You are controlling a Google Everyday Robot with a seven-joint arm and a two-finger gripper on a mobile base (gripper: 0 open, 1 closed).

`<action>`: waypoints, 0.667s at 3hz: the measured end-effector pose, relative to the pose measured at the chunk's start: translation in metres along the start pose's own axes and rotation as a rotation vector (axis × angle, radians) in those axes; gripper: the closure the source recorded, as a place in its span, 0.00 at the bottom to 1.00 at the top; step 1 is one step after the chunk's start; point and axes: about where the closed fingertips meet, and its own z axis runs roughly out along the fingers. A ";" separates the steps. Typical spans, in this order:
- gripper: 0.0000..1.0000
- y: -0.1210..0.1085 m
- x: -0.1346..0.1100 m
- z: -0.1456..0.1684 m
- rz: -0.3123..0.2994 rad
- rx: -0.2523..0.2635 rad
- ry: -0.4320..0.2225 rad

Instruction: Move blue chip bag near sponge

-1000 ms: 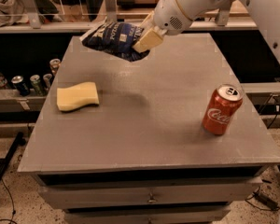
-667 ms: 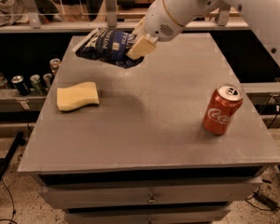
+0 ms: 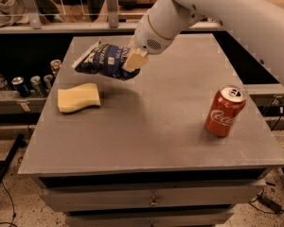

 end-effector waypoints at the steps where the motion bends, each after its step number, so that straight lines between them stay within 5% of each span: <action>1: 0.59 -0.002 0.001 0.008 0.016 0.007 0.027; 2: 0.36 -0.004 0.001 0.012 0.021 0.007 0.041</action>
Offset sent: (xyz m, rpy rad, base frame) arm 0.0122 0.0034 -0.0092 -0.0463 0.0147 -0.0475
